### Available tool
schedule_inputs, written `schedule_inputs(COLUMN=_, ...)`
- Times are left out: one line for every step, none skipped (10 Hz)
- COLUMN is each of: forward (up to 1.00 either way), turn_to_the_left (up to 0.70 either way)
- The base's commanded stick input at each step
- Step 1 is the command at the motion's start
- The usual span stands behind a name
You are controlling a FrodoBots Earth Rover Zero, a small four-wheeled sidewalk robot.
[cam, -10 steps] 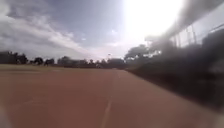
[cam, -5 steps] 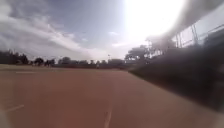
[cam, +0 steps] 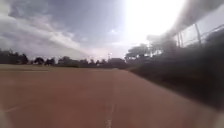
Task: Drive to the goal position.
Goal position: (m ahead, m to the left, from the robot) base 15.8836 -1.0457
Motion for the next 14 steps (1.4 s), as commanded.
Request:
schedule_inputs(forward=0.7, turn_to_the_left=0.0)
schedule_inputs(forward=0.7, turn_to_the_left=0.0)
schedule_inputs(forward=0.7, turn_to_the_left=0.0)
schedule_inputs(forward=0.7, turn_to_the_left=0.0)
schedule_inputs(forward=0.7, turn_to_the_left=0.0)
schedule_inputs(forward=0.7, turn_to_the_left=0.0)
schedule_inputs(forward=0.7, turn_to_the_left=0.0)
schedule_inputs(forward=0.7, turn_to_the_left=0.0)
schedule_inputs(forward=0.7, turn_to_the_left=0.0)
schedule_inputs(forward=0.7, turn_to_the_left=0.0)
schedule_inputs(forward=0.7, turn_to_the_left=0.0)
schedule_inputs(forward=0.7, turn_to_the_left=0.0)
schedule_inputs(forward=0.7, turn_to_the_left=0.0)
schedule_inputs(forward=0.7, turn_to_the_left=0.0)
